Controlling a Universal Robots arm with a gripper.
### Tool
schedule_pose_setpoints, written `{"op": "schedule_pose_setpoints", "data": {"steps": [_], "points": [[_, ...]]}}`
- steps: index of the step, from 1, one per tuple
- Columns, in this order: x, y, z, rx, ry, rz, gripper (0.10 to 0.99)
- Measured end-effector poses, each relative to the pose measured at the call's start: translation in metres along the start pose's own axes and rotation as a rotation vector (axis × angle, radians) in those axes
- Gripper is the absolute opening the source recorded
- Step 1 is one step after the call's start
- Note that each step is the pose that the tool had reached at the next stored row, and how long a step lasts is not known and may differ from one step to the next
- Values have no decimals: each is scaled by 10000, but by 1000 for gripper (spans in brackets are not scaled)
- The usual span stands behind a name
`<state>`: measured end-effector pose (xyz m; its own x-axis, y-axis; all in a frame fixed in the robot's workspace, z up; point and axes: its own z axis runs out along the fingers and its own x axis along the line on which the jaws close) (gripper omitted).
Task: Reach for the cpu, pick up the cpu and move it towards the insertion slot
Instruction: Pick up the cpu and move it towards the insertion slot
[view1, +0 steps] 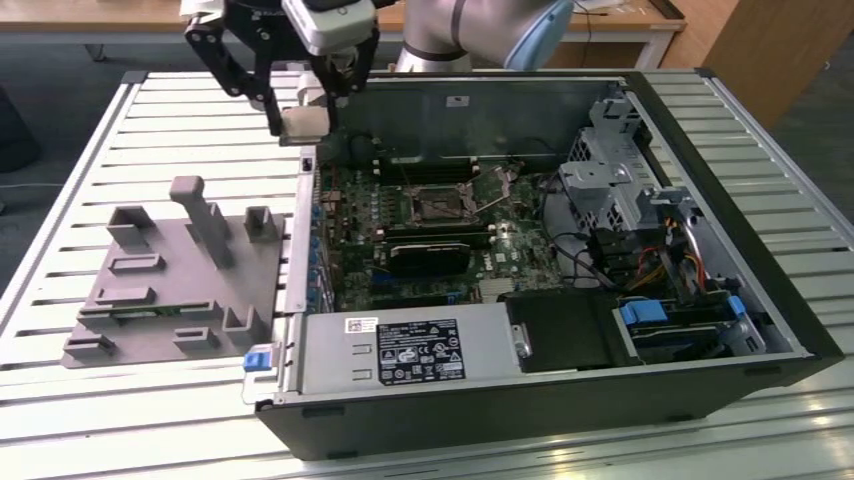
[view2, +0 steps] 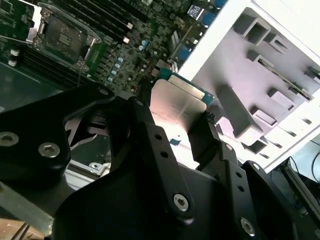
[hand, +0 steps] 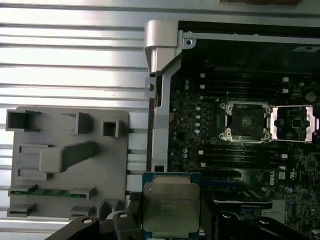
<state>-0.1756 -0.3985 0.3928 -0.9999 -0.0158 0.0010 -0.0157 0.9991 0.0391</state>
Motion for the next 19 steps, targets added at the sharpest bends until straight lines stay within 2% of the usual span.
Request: {"op": "schedule_pose_setpoints", "data": {"steps": [19], "points": [[-562, 130, 18, -1, 0, -1, 545]]}}
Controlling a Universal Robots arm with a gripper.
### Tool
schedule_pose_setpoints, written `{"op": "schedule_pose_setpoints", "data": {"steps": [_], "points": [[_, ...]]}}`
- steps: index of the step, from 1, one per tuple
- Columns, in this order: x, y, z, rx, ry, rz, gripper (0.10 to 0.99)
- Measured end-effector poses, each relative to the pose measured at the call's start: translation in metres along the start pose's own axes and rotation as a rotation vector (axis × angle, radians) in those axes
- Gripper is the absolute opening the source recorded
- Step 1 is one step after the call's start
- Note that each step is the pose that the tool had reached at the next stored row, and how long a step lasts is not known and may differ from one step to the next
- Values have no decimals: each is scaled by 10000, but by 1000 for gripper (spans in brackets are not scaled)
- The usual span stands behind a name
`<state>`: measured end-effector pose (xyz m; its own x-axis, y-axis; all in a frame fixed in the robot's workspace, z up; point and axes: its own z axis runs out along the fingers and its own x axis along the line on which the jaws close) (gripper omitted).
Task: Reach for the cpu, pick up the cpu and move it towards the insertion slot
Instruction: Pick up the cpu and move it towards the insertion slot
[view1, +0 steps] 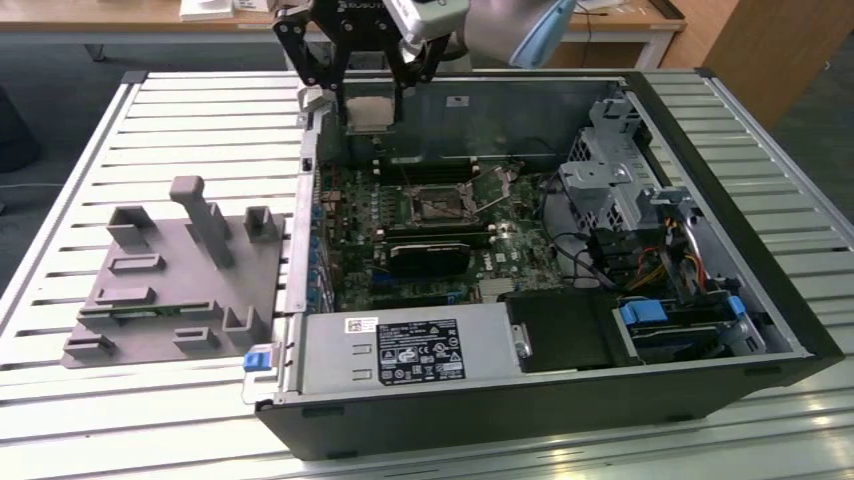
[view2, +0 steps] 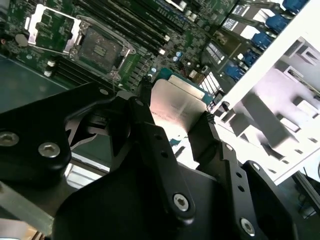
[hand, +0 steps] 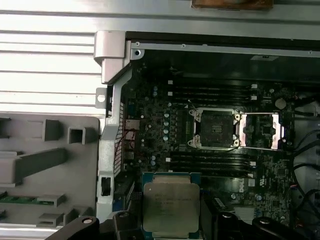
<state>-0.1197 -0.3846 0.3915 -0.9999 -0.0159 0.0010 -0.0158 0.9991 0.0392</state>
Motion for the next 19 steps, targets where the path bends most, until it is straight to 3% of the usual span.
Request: {"op": "schedule_pose_setpoints", "data": {"steps": [19], "points": [[-411, 30, 5, 1, 0, 0, 545]]}}
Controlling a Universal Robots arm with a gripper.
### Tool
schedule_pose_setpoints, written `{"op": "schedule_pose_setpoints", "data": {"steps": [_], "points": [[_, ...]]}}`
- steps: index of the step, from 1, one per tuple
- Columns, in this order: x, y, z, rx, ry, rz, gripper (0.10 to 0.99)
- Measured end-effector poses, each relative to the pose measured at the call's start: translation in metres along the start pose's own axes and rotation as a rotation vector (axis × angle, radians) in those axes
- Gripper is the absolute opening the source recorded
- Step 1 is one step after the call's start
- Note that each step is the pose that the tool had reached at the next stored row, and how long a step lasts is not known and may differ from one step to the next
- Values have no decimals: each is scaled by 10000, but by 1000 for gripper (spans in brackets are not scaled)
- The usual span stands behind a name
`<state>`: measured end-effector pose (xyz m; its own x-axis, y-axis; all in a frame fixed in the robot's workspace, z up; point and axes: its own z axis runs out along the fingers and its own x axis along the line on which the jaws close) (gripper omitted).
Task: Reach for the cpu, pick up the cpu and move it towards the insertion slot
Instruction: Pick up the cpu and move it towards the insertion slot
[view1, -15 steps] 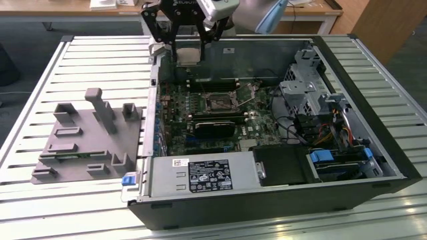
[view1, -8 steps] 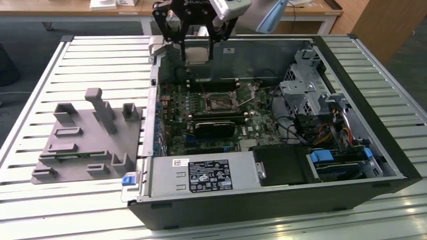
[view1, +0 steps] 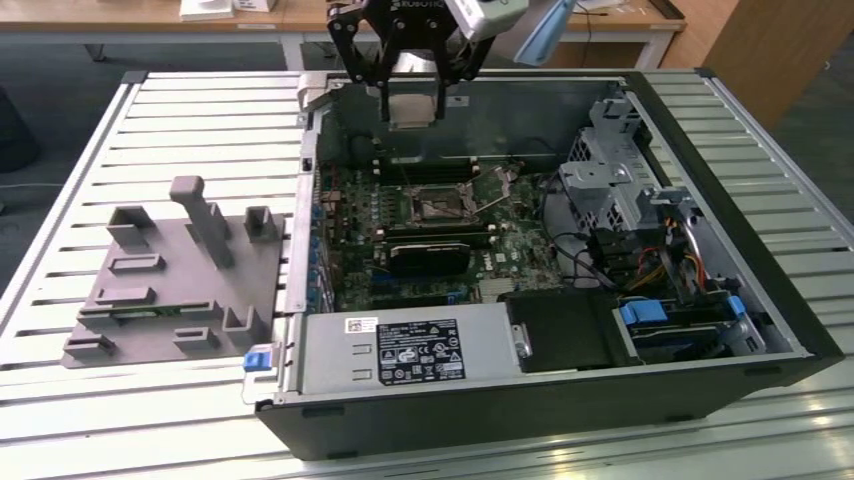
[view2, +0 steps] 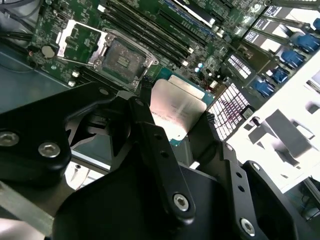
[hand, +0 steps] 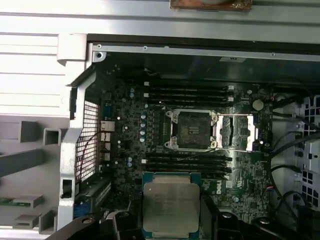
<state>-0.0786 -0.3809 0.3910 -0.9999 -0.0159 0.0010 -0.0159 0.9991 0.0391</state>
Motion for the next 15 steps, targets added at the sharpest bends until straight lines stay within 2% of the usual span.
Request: {"op": "schedule_pose_setpoints", "data": {"steps": [5, 15], "points": [[-69, 0, 2, -1, 0, 0, 545], [-154, -2, 4, 0, 0, 1, 545]]}}
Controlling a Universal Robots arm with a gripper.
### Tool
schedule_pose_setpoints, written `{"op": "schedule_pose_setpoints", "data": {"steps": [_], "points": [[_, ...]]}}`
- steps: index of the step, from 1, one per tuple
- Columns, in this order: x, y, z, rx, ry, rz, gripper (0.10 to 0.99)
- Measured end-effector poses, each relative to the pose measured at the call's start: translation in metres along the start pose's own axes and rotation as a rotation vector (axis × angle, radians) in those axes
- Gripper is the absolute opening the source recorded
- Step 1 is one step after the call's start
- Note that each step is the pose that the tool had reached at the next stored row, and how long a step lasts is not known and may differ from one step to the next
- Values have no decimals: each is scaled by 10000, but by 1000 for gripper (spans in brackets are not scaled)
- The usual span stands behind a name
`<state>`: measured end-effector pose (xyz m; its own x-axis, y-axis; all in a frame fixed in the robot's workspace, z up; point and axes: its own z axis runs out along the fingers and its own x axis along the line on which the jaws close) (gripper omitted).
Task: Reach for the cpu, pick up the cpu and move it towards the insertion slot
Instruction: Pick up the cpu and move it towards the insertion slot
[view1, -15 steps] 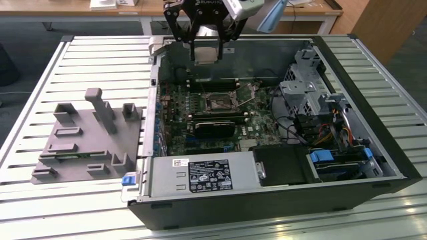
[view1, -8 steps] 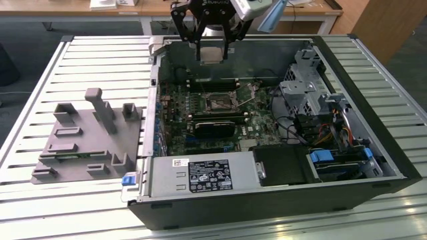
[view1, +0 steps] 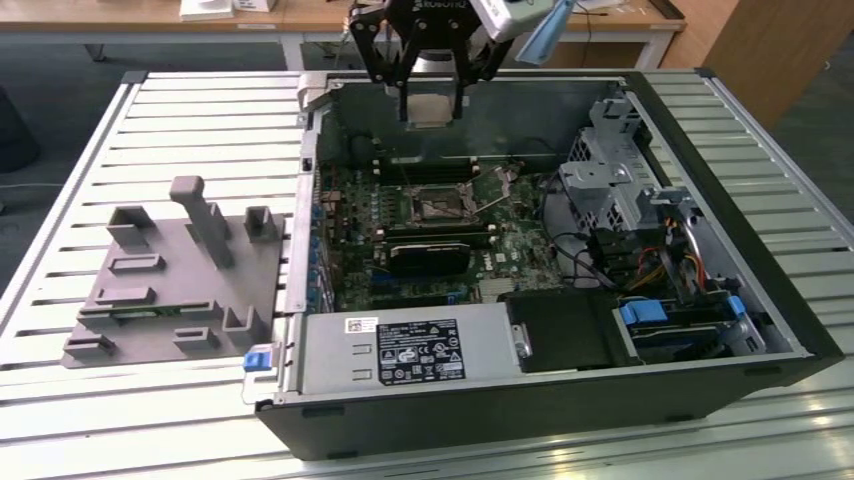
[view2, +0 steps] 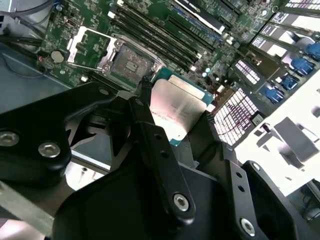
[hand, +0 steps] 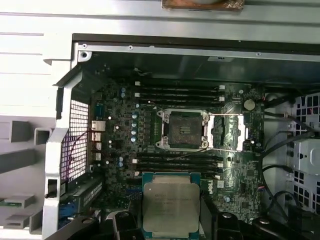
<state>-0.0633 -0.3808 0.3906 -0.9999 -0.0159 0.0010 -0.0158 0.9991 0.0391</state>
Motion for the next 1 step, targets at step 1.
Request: {"op": "schedule_pose_setpoints", "data": {"steps": [1], "points": [[-9, 0, 0, 0, 0, 0, 545]]}}
